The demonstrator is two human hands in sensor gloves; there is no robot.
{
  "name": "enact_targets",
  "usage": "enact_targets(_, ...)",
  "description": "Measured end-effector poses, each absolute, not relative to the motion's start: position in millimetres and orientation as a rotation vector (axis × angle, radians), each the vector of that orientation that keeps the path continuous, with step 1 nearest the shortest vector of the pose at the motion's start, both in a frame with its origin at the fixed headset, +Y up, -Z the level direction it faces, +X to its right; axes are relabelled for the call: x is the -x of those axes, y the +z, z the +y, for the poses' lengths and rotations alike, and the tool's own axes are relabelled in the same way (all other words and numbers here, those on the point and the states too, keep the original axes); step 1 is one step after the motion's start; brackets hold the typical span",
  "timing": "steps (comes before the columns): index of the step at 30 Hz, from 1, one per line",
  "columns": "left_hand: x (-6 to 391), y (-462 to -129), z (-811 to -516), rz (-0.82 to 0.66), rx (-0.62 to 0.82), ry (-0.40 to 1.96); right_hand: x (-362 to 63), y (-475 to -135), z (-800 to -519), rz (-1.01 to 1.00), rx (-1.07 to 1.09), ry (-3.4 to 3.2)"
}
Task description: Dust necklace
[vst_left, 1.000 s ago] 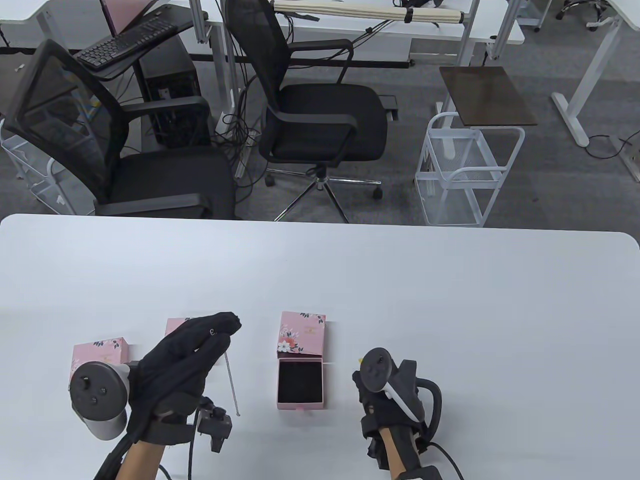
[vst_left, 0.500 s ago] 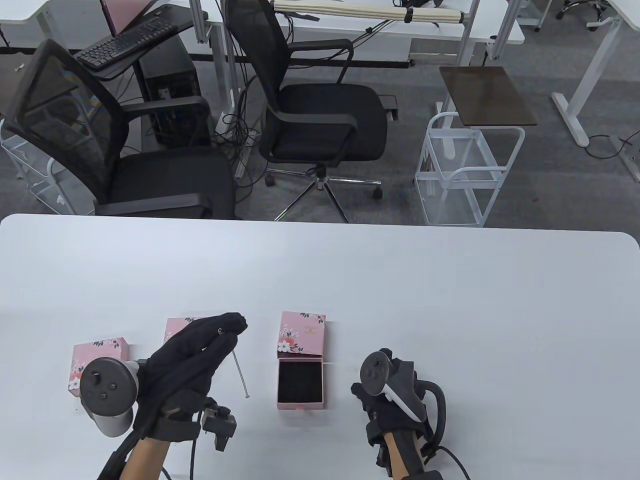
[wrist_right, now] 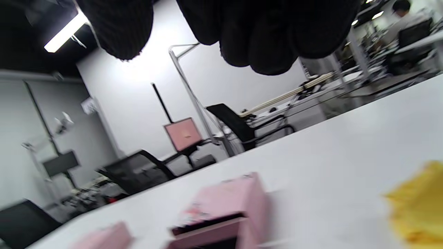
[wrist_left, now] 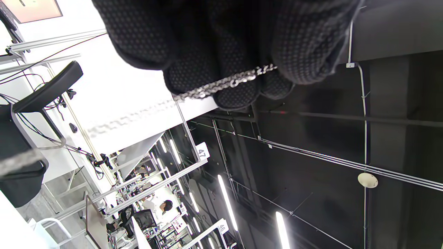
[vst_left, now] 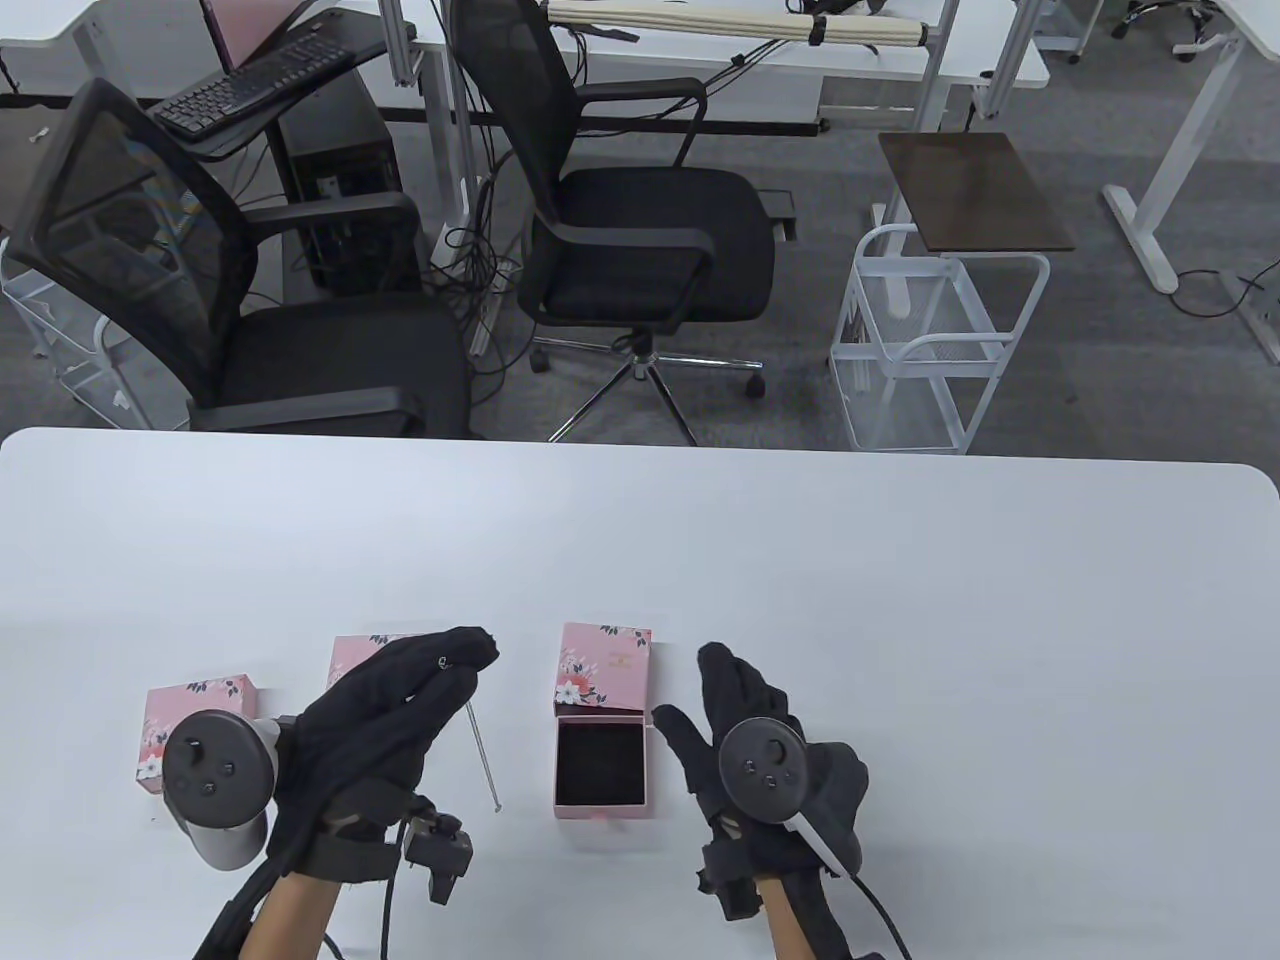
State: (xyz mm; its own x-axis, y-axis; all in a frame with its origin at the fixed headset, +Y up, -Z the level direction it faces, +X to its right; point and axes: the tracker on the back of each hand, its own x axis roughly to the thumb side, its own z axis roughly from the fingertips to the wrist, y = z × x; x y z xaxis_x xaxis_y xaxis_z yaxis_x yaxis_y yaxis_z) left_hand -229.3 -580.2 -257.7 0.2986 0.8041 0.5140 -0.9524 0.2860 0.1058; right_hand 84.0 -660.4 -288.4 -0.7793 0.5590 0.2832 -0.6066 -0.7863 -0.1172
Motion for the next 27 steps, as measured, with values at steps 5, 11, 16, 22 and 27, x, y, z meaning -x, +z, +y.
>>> enact_targets(5, 226.6, -262.1, -584.3, -0.404, -0.402, 1.210, -46.3, -284.4, -641.2, -0.081, -0.602, 2.197)
enact_targets(11, 222.0, -263.8, -586.7, -0.418, -0.386, 1.179, -0.1, -282.9, -632.0, 0.034, -0.818, 2.164)
enact_targets(16, 224.2, -262.8, -586.6, -0.413, -0.393, 1.181, 9.6, -289.7, -634.7, 0.037, -0.825, 2.124)
enact_targets(22, 238.3, -261.0, -580.8, -0.388, -0.437, 1.213, -22.1, -299.4, -629.9, 0.002, -0.724, 2.039)
enact_targets(27, 256.0, -260.1, -576.9, -0.348, -0.478, 1.257, -46.9, -305.1, -625.4, -0.048, -0.606, 1.973)
